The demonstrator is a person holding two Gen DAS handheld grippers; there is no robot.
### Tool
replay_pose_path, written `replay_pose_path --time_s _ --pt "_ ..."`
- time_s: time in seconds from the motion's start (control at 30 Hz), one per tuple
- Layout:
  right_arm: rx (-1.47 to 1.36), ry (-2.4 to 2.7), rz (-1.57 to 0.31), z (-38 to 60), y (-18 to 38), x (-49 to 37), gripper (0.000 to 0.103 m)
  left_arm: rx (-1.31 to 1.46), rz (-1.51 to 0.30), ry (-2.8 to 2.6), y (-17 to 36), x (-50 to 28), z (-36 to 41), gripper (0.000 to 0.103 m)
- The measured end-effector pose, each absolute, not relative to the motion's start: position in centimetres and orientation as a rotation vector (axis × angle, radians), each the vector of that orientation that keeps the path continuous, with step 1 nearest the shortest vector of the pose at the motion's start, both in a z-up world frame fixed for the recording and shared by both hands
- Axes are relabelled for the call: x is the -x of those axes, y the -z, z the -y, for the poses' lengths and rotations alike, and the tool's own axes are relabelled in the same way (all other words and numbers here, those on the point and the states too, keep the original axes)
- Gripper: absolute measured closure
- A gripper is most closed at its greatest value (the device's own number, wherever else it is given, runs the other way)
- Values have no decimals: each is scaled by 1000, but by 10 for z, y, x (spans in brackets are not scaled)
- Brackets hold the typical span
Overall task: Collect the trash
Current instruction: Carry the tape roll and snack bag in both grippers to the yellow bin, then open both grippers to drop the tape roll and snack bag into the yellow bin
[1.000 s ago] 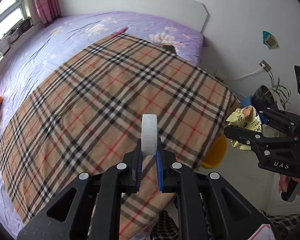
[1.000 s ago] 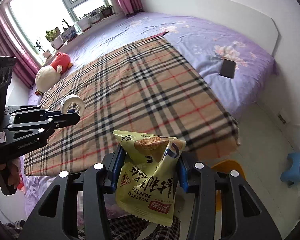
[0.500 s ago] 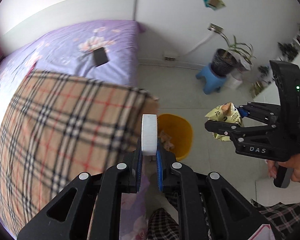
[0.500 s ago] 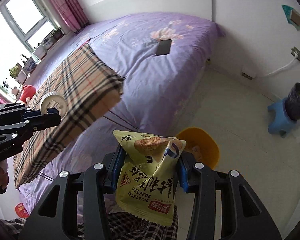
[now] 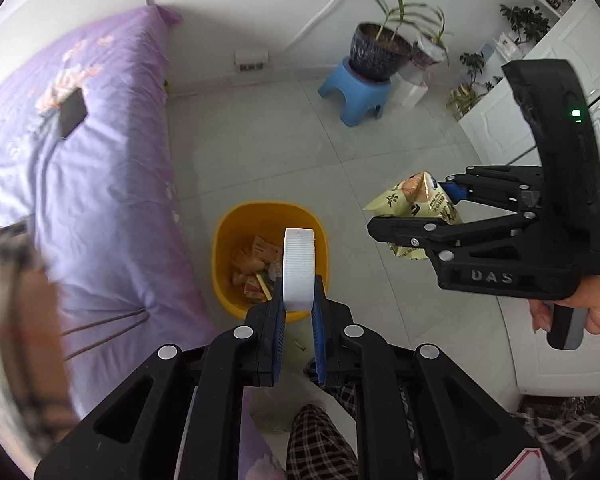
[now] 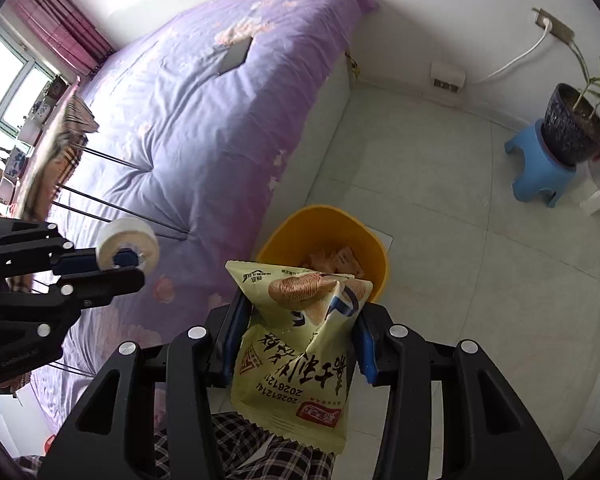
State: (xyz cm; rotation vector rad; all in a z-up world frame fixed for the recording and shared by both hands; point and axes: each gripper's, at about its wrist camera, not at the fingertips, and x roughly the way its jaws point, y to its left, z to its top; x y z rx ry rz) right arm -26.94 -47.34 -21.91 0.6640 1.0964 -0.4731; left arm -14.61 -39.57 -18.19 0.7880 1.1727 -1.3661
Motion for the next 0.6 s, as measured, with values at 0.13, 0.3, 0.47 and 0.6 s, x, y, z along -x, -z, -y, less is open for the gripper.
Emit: replay_pose_path --time_s 0.13,0.3,0.47,0.6 --pt "-695 450 -1135 486 255 265 55 -824 -1200 1375 219 147 412 90" --pt "-715 440 -1195 496 300 256 55 -877 -1259 1348 265 143 425 90" --pt "-789 442 -1239 506 341 250 55 -917 -1328 1290 306 138 431 90" --pt "-802 440 -1275 512 363 244 55 -952 -1349 1269 328 137 437 90"
